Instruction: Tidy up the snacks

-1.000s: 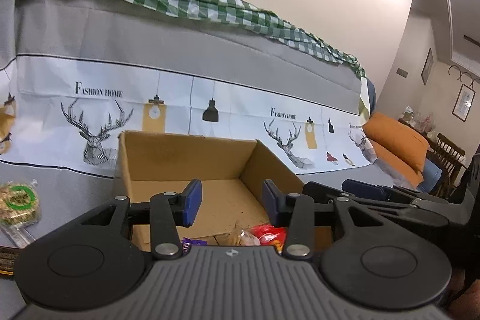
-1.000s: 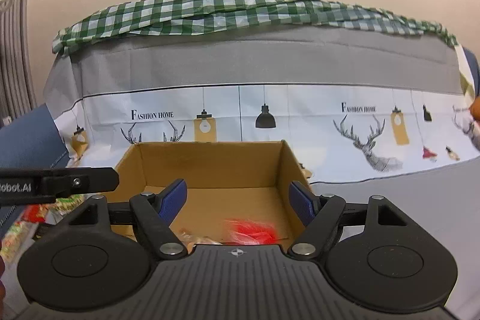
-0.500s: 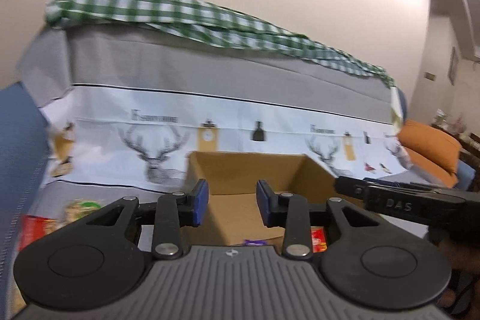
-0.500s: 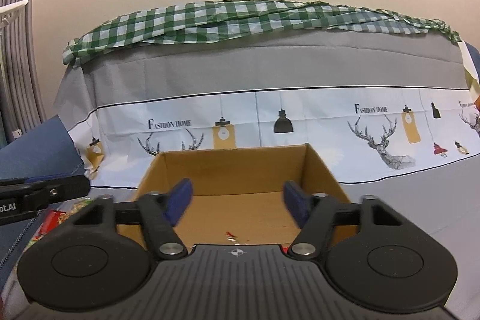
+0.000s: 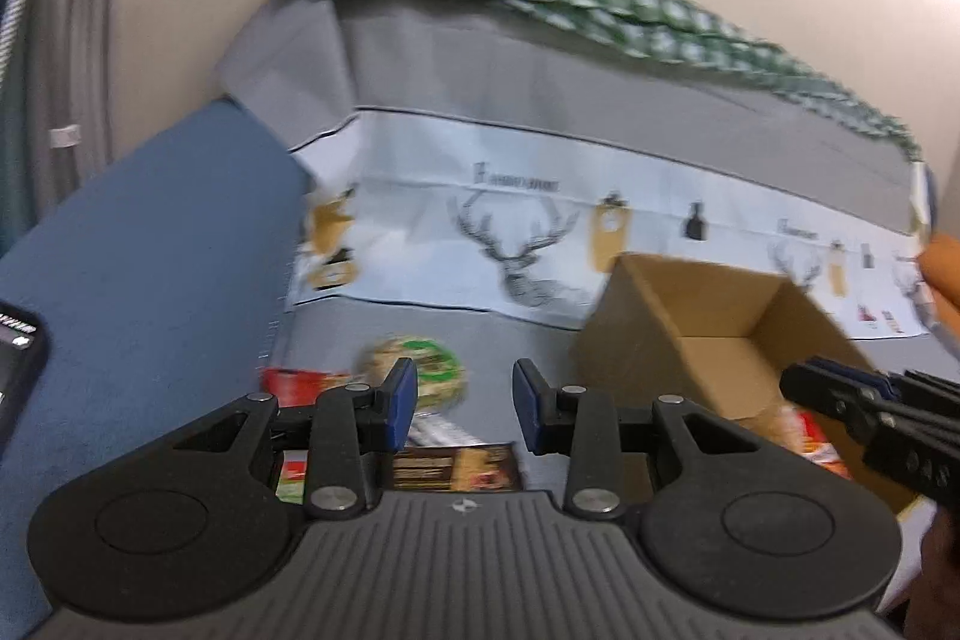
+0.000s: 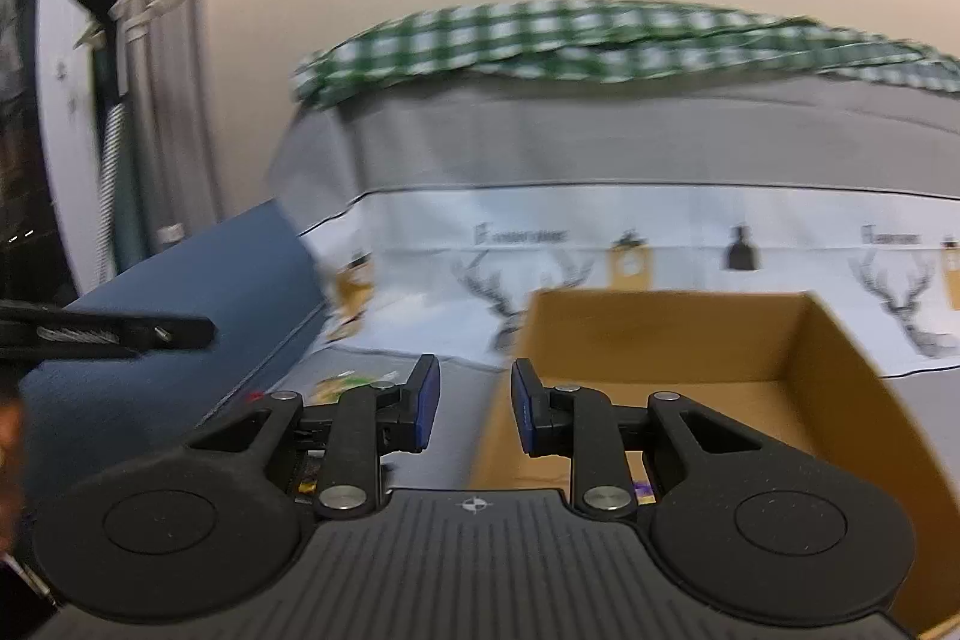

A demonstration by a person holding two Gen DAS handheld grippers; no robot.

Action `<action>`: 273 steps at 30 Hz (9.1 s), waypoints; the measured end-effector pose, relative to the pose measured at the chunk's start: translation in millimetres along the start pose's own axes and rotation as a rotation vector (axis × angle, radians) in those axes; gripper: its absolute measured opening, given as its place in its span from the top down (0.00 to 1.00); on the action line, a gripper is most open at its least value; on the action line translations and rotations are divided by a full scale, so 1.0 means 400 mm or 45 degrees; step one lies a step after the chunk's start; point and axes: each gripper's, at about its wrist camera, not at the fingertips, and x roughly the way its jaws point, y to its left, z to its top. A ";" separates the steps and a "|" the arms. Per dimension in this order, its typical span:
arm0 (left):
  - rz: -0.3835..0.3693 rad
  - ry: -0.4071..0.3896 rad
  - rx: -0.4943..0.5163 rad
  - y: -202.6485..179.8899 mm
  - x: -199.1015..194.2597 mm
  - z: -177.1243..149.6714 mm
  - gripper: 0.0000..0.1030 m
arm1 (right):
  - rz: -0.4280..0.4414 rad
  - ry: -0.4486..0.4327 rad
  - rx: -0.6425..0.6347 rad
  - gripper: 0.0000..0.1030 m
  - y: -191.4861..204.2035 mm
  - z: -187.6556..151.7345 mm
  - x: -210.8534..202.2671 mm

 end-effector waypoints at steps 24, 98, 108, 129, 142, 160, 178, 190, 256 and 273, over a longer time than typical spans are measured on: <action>0.207 0.246 -0.407 0.147 0.159 -0.012 0.55 | 0.187 0.386 -0.255 0.49 0.268 -0.102 0.325; 0.623 0.667 0.233 0.050 0.308 -0.139 0.62 | 0.167 0.853 0.094 0.60 0.161 -0.193 0.317; 0.610 0.587 0.229 0.047 0.292 -0.123 1.00 | 0.160 0.855 0.038 0.60 0.174 -0.202 0.326; 0.625 0.619 0.231 0.024 0.307 -0.129 0.62 | 0.174 0.867 0.017 0.60 0.176 -0.208 0.332; 0.173 0.599 -0.203 0.065 0.259 -0.103 0.32 | 0.180 0.874 0.011 0.44 0.187 -0.212 0.334; 0.189 0.732 -0.215 0.060 0.323 -0.127 0.32 | 0.149 0.905 -0.039 0.43 0.189 -0.224 0.345; 0.261 0.760 -0.232 0.091 0.326 -0.133 0.61 | 0.196 0.824 0.001 0.57 0.194 -0.200 0.334; 0.283 0.780 -0.129 0.066 0.337 -0.142 0.60 | 0.128 0.894 -0.155 0.48 0.221 -0.224 0.335; -0.370 -0.181 0.188 -0.548 0.186 -0.015 0.61 | -0.366 0.014 0.142 0.61 -0.425 -0.013 -0.059; -0.383 -0.161 0.105 -0.543 0.196 -0.001 0.61 | -0.396 0.004 0.165 0.61 -0.410 -0.013 -0.037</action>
